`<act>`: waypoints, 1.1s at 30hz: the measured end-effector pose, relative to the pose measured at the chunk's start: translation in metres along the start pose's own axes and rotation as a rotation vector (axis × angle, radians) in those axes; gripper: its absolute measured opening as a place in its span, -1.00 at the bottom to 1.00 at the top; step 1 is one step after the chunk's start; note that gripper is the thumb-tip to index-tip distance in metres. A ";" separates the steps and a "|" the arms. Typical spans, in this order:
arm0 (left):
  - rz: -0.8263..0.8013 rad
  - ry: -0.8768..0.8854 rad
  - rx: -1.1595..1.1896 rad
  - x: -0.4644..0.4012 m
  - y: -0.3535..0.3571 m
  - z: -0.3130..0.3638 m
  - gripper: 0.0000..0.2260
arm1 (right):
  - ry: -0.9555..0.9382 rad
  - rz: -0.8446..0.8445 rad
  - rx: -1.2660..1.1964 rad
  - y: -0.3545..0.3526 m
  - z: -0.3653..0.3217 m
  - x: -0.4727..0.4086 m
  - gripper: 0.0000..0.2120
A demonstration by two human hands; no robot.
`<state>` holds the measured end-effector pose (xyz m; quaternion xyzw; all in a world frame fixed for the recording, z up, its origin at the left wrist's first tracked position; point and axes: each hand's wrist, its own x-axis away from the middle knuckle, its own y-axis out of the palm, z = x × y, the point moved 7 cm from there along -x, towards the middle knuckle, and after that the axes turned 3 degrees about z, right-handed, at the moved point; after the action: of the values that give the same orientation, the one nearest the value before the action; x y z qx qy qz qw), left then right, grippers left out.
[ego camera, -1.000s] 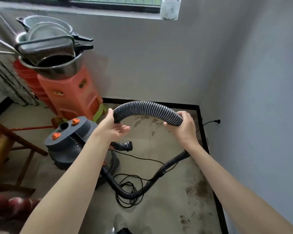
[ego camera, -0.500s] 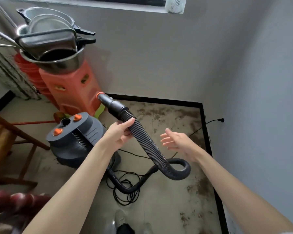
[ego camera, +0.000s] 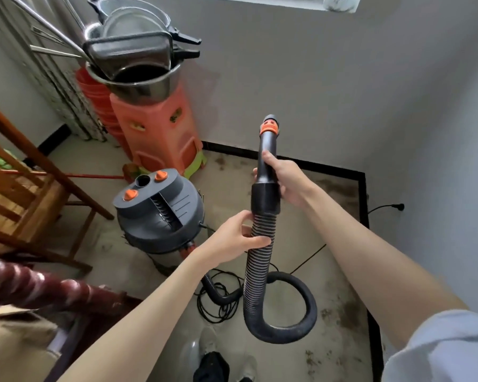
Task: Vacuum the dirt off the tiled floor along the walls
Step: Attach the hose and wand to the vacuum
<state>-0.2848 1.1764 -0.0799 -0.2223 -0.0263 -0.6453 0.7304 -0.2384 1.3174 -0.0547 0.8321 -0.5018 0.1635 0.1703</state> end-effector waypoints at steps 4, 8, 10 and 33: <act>-0.086 -0.046 -0.078 0.003 -0.008 -0.015 -0.74 | -0.073 -0.075 0.205 -0.004 0.019 0.017 -0.78; 0.320 -0.132 0.154 -0.011 -0.062 -0.012 -0.77 | -0.125 -0.151 0.374 -0.010 0.039 0.038 -0.79; 0.369 -0.086 0.289 -0.023 -0.075 0.009 -0.71 | -0.147 -0.202 0.479 -0.012 0.046 0.047 -0.81; 0.294 0.062 0.298 -0.116 -0.183 -0.020 -0.81 | -0.326 -0.109 0.690 0.089 0.035 -0.079 -0.87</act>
<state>-0.4839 1.2646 -0.0821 -0.0932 -0.0663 -0.5272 0.8420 -0.3496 1.3245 -0.1098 0.8810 -0.3930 0.1788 -0.1934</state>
